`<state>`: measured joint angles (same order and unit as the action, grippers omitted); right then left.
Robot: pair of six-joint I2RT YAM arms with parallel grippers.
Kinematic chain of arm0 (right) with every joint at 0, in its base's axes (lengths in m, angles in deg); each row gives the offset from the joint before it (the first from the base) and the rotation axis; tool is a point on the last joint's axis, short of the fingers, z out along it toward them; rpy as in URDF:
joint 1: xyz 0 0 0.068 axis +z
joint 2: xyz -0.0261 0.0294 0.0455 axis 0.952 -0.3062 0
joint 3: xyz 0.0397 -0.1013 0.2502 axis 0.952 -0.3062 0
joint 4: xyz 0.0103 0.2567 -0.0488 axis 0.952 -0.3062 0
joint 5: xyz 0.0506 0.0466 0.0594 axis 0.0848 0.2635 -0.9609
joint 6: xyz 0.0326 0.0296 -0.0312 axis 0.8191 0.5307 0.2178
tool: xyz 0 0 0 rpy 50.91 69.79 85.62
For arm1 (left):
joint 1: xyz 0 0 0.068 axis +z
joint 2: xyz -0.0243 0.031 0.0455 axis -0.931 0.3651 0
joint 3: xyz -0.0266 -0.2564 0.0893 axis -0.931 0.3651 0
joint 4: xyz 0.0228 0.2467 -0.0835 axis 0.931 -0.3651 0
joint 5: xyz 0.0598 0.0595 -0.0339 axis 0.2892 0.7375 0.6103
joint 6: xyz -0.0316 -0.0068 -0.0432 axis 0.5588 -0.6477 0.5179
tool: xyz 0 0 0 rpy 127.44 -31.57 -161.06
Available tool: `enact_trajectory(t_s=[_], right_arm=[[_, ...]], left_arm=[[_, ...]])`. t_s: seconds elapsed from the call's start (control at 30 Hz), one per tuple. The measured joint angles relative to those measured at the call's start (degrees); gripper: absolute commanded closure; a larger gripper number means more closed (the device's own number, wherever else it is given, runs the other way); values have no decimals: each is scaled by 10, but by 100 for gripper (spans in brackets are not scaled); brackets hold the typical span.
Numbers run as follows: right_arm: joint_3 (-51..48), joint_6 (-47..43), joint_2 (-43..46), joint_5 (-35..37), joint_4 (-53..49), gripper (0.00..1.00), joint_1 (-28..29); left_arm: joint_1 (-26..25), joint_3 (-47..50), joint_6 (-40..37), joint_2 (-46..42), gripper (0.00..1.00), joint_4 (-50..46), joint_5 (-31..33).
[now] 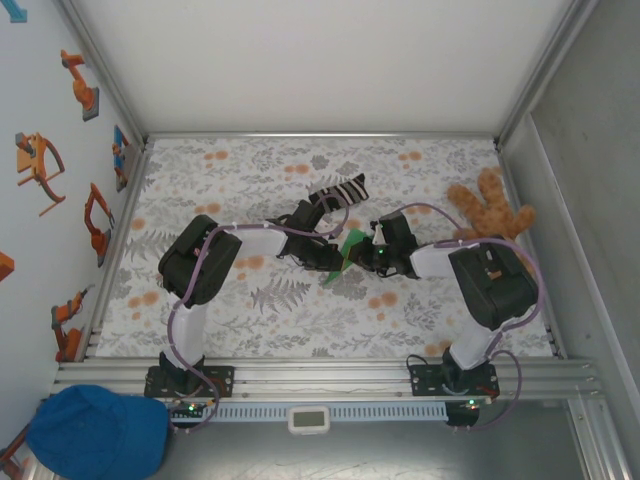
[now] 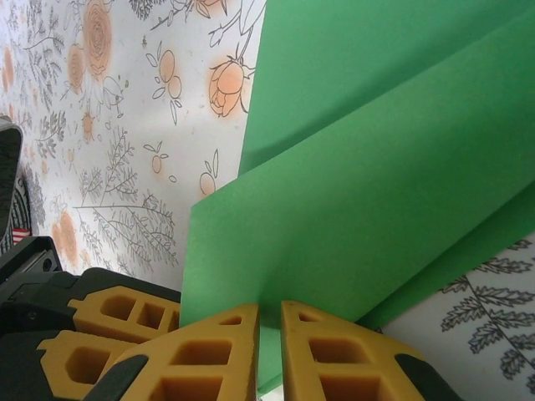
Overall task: Fold a paper plane with a square sheet of paper (pick it up from the middle)
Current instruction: Fold the wing for the fifth time at the center of the table.
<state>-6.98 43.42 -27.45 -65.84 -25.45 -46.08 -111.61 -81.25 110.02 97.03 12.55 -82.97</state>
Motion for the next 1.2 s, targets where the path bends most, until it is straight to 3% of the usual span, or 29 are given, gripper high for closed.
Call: enact_trajectory(t_s=[0.67, 1.2], right_arm=[[12, -10, -10, 3, -17, 87, 1], [16, -15, -10, 2, -28, 87, 4]], left_arm=[[4, 5, 13, -5, 81, 2, -11], [14, 59, 33, -51, 84, -10, -3]])
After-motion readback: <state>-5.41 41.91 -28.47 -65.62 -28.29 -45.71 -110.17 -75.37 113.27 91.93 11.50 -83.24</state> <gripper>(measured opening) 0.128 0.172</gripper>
